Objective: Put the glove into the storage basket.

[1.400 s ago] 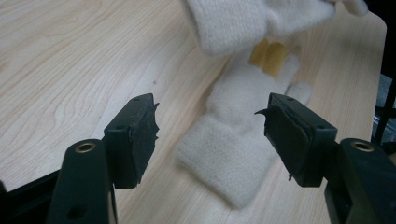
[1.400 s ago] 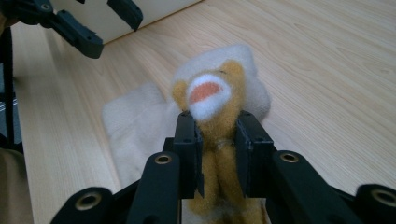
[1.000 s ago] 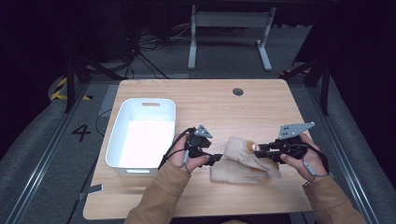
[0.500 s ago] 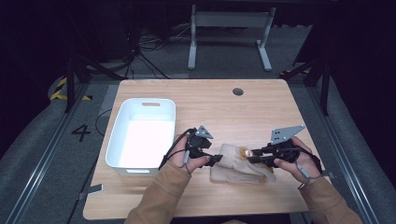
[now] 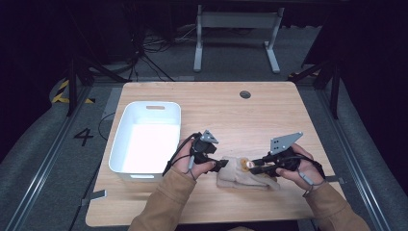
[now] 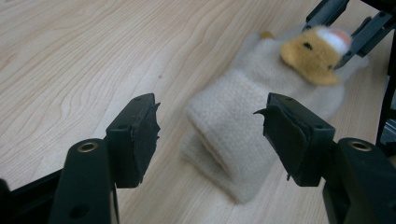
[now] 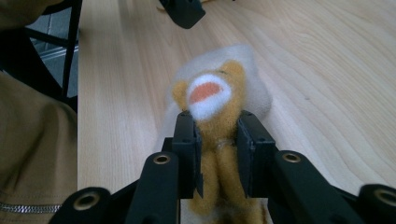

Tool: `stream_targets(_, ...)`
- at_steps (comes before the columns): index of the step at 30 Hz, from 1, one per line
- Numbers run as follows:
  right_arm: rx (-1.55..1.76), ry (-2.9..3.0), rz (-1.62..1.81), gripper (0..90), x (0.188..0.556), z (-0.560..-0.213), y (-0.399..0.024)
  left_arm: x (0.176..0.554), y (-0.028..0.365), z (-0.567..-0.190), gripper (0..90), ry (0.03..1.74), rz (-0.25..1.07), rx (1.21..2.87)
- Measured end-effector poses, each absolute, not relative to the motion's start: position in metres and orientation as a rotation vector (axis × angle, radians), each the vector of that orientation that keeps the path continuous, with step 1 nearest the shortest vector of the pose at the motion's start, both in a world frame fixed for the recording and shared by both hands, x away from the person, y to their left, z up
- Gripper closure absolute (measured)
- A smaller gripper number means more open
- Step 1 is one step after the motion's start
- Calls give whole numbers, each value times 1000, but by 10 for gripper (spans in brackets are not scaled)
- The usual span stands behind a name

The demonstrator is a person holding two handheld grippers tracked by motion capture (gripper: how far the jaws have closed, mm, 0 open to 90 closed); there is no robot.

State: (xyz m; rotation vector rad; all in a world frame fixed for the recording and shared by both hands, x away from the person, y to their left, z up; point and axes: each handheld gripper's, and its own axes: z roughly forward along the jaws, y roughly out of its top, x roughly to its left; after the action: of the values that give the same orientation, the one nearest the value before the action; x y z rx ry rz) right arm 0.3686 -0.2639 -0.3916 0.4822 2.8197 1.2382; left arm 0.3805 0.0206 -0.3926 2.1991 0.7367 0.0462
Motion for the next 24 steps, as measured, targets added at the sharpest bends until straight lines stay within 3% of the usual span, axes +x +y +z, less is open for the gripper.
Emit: stream_targets(24,360,2880,1198,707,368,-404,-257,381,15,-395,357,714,42,2216)
